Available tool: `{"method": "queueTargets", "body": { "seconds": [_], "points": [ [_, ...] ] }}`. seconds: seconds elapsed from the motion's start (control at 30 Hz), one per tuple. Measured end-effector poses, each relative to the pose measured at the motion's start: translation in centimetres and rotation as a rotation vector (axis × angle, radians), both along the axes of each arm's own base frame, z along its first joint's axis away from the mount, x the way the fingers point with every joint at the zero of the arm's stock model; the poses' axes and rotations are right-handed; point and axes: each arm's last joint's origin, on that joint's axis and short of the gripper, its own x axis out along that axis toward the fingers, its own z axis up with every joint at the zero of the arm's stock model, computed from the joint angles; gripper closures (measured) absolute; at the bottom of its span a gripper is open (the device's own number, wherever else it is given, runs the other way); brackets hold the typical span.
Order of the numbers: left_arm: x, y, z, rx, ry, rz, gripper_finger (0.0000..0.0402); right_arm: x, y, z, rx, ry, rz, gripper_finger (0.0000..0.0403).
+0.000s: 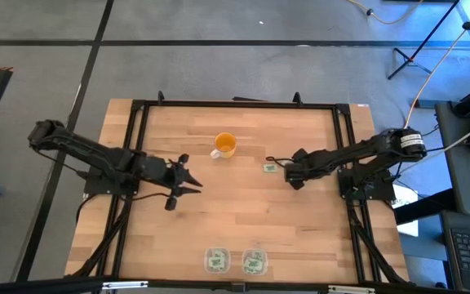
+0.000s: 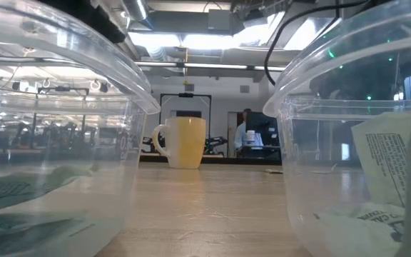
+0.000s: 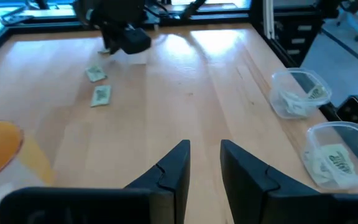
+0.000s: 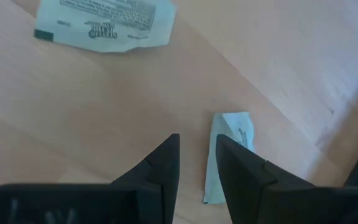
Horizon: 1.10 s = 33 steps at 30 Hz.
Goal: Pick and place items into bin
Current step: Put the green stevia packet into the right transparent bin
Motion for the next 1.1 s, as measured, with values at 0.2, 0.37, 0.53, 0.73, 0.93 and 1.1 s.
{"method": "queueTargets", "body": {
  "seconds": [0.2,0.37,0.53,0.73,0.93,1.1],
  "points": [
    [-0.9,0.7,-0.5,-0.006,-0.023,0.026,0.0317,0.1,-0.2,-0.7,0.011,0.042,-0.013,0.0295],
    [-0.9,0.8,-0.6,-0.006,-0.023,0.029,0.0317,0.2,-0.3,-1.3,0.008,0.084,-0.019,0.0295],
    [-0.8,0.8,-0.7,-0.004,-0.02,0.028,0.0317,0.2,-0.4,-1.7,0.002,0.112,-0.017,0.0295],
    [-0.8,0.8,-0.7,0.003,-0.02,0.025,0.0317,0.2,-0.4,-1.7,0.002,0.116,-0.02,0.0295],
    [-0.8,0.8,-0.7,0.003,-0.019,0.025,0.0317,0.1,-0.4,-1.7,-0.013,0.099,-0.09,0.0295],
    [-0.8,0.8,-0.7,0.003,-0.019,0.025,0.0317,0.0,-0.4,-1.7,-0.022,0.103,-0.101,0.0295]
  ]
}}
